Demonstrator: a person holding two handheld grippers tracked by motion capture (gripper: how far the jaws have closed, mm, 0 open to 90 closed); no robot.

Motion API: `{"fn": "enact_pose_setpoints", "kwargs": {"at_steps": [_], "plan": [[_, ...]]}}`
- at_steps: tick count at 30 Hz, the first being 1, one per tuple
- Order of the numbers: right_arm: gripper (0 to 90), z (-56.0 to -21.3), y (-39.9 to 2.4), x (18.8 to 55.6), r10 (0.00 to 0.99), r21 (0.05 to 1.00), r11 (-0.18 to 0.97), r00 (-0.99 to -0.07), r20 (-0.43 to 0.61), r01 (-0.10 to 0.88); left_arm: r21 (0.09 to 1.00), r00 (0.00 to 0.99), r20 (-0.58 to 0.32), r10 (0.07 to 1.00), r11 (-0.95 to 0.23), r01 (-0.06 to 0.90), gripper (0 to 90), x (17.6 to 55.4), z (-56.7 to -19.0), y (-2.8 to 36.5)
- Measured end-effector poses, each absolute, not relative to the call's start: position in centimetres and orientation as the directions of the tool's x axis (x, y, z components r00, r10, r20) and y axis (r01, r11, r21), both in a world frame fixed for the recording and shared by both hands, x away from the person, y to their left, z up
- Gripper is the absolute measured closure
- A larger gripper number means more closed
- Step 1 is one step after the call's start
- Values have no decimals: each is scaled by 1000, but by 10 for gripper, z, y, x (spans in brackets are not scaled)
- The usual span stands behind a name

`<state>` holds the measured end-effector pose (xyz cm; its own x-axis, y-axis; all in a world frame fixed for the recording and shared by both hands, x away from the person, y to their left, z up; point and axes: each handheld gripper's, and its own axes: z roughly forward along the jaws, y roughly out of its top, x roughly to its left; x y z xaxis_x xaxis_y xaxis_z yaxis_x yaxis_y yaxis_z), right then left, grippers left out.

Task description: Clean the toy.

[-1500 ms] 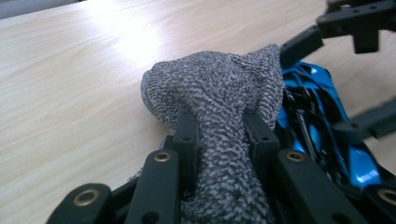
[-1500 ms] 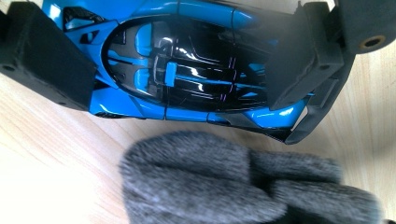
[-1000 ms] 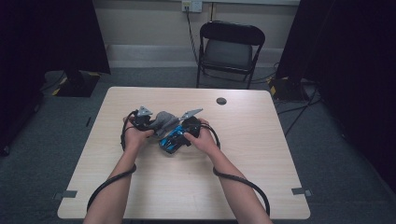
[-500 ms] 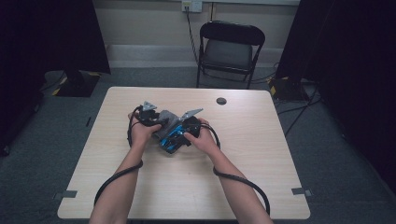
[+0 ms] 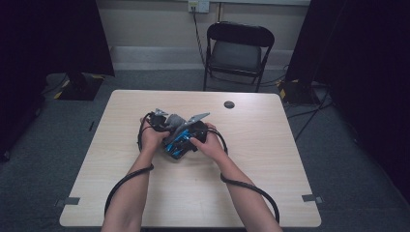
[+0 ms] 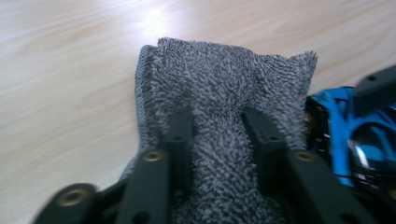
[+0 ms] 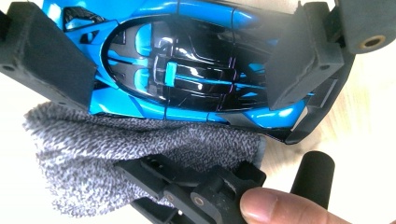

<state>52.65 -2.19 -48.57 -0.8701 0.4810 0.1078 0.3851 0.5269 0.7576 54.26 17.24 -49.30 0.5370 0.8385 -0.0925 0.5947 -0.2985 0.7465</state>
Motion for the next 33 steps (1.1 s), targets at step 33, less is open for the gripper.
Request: {"fn": "enact_pose_setpoints", "kwargs": {"at_steps": [33], "plan": [[80,-486,-22,528,480,756,529,-871,109,386,713,616,-104,781,-373,594,761,514,-485,188]]}}
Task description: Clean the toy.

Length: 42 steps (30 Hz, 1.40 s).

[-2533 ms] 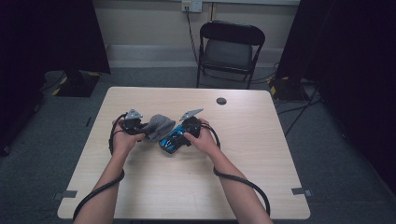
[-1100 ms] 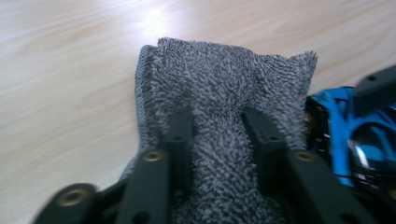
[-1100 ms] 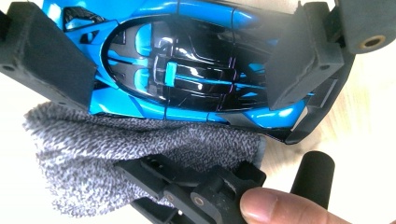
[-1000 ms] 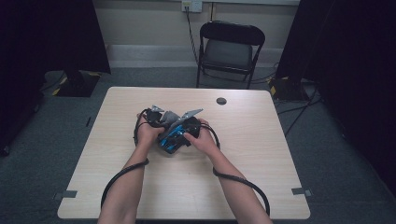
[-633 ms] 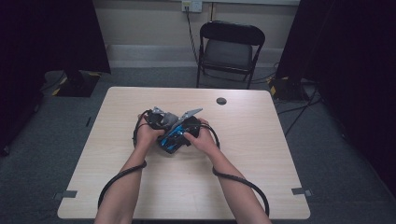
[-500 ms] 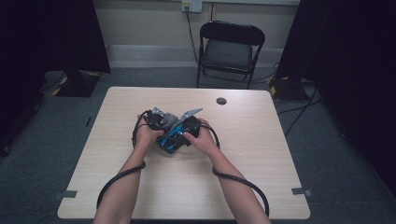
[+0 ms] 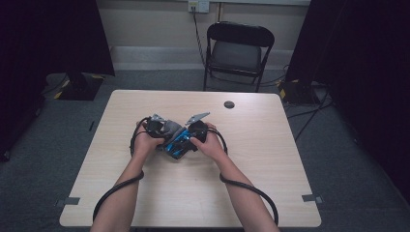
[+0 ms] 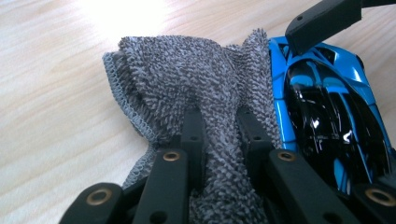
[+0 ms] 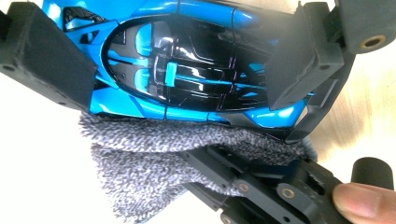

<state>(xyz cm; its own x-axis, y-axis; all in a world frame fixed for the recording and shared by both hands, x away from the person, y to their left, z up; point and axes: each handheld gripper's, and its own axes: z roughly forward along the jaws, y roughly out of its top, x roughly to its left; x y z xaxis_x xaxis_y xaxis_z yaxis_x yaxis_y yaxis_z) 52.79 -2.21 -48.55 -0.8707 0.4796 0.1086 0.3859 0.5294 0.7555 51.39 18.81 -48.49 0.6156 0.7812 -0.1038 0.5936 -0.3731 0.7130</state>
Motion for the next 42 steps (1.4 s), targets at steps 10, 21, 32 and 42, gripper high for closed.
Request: {"fn": "enact_pose_setpoints", "kwargs": {"at_steps": [10,21,32,42], "plan": [[80,-486,-23,528,480,760,525,-871,109,384,708,624,-112,773,-378,596,762,505,-484,198],[80,-486,-23,528,479,760,525,-871,109,384,700,636,-116,763,-391,598,764,495,-482,207],[80,-486,-23,528,479,760,524,-871,109,383,693,649,-109,753,-411,592,769,484,-480,215],[80,-486,-23,529,481,759,525,-870,110,386,695,653,-118,748,-407,593,769,471,-480,222]]}}
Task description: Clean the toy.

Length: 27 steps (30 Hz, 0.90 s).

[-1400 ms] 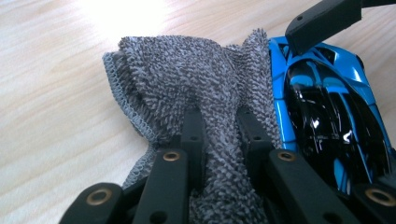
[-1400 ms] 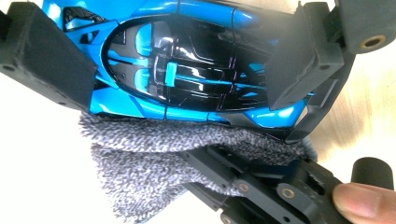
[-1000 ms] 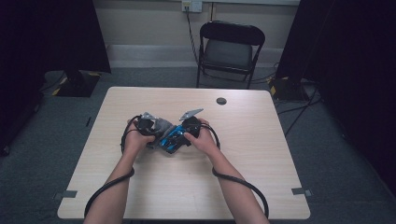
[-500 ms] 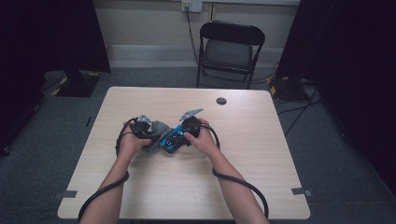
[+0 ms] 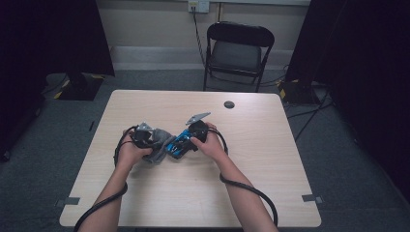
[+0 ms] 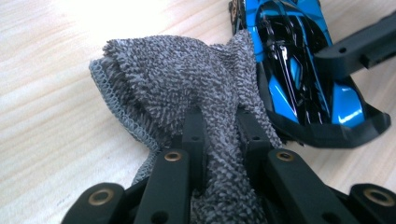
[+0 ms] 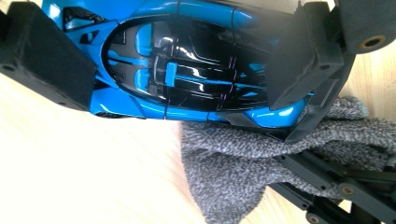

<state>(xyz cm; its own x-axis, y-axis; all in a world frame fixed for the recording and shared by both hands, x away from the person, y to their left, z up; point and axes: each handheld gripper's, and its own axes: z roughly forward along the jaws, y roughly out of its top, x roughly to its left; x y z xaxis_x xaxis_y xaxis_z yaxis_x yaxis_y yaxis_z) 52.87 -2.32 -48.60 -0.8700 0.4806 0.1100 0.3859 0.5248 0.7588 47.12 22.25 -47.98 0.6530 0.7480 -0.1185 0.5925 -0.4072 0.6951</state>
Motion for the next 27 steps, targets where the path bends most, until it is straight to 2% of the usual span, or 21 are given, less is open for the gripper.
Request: {"fn": "enact_pose_setpoints", "kwargs": {"at_steps": [27], "plan": [[80,-486,-23,529,481,758,526,-870,109,385,718,663,-159,732,-375,586,769,434,-481,242]]}}
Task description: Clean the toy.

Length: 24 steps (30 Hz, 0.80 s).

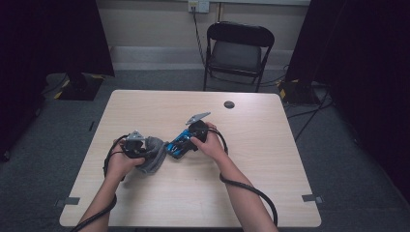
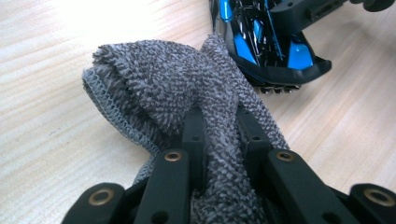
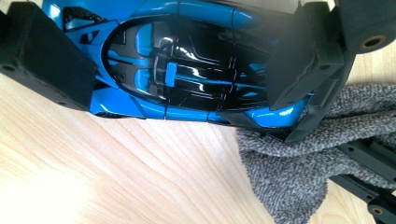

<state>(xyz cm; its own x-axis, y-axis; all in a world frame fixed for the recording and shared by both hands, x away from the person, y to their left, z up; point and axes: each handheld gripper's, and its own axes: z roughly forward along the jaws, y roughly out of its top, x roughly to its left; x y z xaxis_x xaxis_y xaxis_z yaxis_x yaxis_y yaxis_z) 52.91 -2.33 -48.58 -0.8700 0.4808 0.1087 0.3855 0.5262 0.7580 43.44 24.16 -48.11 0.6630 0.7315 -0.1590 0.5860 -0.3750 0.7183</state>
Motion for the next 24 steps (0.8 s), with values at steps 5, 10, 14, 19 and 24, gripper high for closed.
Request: {"fn": "enact_pose_setpoints", "kwargs": {"at_steps": [5,10,14,19,24], "plan": [[80,-486,-23,529,481,758,526,-870,109,386,717,664,-168,729,-372,590,769,429,-481,245],[80,-486,-24,530,482,758,525,-869,109,386,708,672,-175,720,-382,594,769,422,-479,249],[80,-486,-24,530,483,759,525,-869,107,385,700,687,-181,704,-399,593,768,416,-478,251],[80,-486,-24,530,483,758,526,-869,107,386,705,685,-182,705,-392,591,765,411,-473,256],[79,-487,-25,530,483,763,520,-869,107,383,727,672,-191,716,-357,586,764,410,-463,263]]}}
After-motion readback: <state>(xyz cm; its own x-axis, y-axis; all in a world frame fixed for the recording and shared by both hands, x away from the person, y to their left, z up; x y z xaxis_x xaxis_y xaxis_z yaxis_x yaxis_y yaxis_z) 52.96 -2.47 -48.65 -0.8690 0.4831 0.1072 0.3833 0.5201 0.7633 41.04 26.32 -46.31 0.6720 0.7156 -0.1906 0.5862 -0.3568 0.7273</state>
